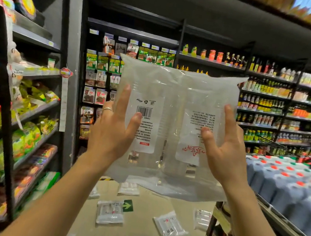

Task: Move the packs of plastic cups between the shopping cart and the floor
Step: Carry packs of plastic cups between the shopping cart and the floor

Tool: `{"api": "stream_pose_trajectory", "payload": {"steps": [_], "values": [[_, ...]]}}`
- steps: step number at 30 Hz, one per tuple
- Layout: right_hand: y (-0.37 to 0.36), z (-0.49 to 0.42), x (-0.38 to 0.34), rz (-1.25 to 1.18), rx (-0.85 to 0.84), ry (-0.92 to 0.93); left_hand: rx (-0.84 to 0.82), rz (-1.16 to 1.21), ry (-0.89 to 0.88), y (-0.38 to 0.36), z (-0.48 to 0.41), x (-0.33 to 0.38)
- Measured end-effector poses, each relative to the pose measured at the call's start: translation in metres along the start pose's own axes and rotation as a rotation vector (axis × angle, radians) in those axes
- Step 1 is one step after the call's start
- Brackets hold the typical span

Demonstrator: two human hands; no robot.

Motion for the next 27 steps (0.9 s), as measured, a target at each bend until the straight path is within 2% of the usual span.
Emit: {"api": "stream_pose_trajectory", "payload": {"steps": [15,27], "values": [[0.187,0.014,0.125,0.331,0.244,-0.151,-0.210,0.294,-0.187,-0.158,0.035,0.173],[0.327,0.030,0.204,0.643,0.409,-0.285,-0.386,0.633,-0.297,-0.289,0.079,0.331]]}}
Point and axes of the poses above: each hand's wrist, its own z-axis away from the middle knuckle, its own y-axis out of the back of the hand, x = y × z, the point moved 10 cm from there along -z, towards the middle knuckle, and after that the axes turned 6 degrees about x, right-handed, at the moved point
